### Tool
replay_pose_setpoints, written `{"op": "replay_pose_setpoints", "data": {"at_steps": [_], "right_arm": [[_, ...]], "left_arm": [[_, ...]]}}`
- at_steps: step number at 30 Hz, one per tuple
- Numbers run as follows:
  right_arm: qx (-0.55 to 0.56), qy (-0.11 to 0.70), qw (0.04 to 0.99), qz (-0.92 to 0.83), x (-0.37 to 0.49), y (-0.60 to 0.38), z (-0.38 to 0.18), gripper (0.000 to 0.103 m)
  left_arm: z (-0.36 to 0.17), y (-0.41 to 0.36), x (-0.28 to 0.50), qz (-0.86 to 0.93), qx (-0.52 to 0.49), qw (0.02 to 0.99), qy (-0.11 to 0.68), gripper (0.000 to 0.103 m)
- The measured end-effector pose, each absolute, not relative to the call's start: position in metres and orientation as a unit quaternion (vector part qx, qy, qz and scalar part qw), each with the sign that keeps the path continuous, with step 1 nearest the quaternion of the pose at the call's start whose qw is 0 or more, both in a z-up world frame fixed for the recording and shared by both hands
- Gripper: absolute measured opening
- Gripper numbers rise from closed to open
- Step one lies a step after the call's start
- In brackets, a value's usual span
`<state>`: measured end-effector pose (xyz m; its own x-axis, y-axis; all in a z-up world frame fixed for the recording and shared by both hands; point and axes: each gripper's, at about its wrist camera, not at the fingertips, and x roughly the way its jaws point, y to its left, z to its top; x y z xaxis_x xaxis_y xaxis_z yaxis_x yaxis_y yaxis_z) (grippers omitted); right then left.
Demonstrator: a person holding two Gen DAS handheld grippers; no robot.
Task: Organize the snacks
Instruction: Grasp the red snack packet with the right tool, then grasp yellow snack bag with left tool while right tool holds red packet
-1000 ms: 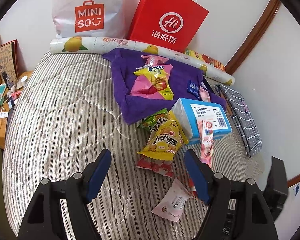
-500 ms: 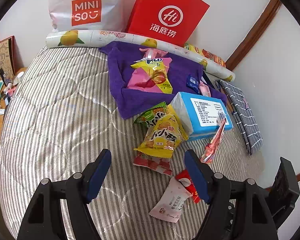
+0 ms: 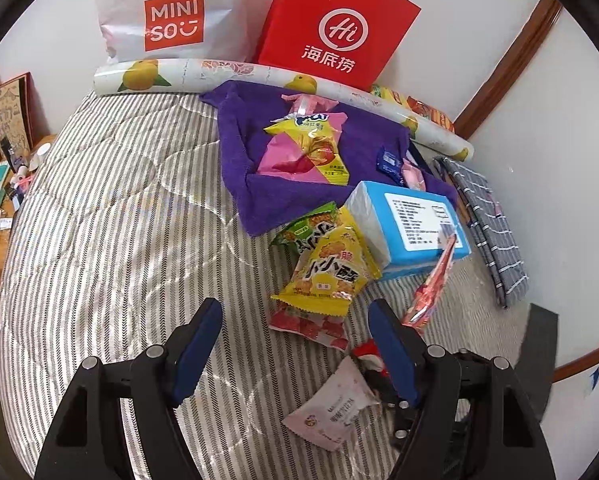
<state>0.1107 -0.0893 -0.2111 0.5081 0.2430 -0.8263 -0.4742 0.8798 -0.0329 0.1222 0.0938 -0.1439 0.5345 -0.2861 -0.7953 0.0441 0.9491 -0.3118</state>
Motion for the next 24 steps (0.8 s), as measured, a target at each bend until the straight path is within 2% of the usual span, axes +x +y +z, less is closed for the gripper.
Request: {"op": "replay_pose_setpoints", "data": {"at_steps": [13, 24], "right_arm": [[-0.066, 0.388, 0.902, 0.177, 0.087, -0.159, -0.155, 0.038], [-0.036, 0.424, 0.9, 0.1, 0.106, -0.215, -0.175, 0.038]], "left_arm": [[-0.159, 0.071, 0.136, -0.115, -0.11, 0.862, 0.482, 0.074], [-0.17, 0.038, 0.162, -0.114, -0.05, 0.866, 0.485, 0.074]]}}
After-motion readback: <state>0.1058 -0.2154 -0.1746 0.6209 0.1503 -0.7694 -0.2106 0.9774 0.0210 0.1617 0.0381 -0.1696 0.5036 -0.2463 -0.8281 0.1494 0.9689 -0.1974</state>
